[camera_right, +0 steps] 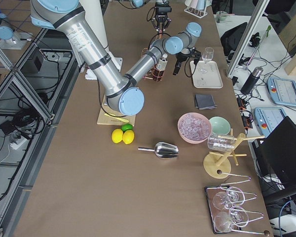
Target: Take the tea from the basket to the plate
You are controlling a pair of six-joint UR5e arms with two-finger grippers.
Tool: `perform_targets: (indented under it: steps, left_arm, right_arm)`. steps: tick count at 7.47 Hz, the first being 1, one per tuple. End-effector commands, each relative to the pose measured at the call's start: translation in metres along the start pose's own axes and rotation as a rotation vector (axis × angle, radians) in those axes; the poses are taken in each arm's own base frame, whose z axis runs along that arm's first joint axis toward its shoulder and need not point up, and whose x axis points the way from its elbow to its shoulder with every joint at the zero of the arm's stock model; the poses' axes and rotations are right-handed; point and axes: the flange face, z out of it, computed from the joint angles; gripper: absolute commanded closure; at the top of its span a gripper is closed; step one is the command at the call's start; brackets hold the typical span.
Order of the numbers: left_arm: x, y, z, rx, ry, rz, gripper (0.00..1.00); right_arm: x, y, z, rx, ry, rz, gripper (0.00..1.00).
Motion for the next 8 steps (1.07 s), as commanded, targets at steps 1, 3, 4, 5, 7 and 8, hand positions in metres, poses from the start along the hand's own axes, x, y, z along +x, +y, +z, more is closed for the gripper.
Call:
perform_targets:
  steps: [1,3,4,5,7,8]
  left_arm:
    - [0.0,0.0,0.001,0.001,0.001,0.001,1.0]
    - [-0.001,0.001,0.002,-0.001,0.001,-0.002,1.0]
    - [-0.002,0.002,0.002,-0.003,-0.001,-0.004,1.0]
    - [-0.002,0.003,0.002,-0.004,0.0,-0.005,1.0]
    - [-0.002,0.003,0.004,-0.006,0.002,-0.006,1.0]
    - [-0.002,0.003,0.003,-0.006,0.001,-0.006,1.0]
  right_arm:
    - [-0.016,0.01,-0.01,-0.079,-0.06,0.135,0.02]
    - [-0.034,0.025,-0.006,-0.146,-0.084,0.202,0.02]
    - [-0.049,0.033,-0.002,-0.157,-0.083,0.209,0.02]
    - [-0.058,0.039,0.003,-0.166,-0.077,0.22,0.03]
    - [-0.081,0.063,0.022,-0.194,-0.065,0.176,0.1]
    - [-0.085,0.07,0.029,-0.205,-0.059,0.166,0.15]
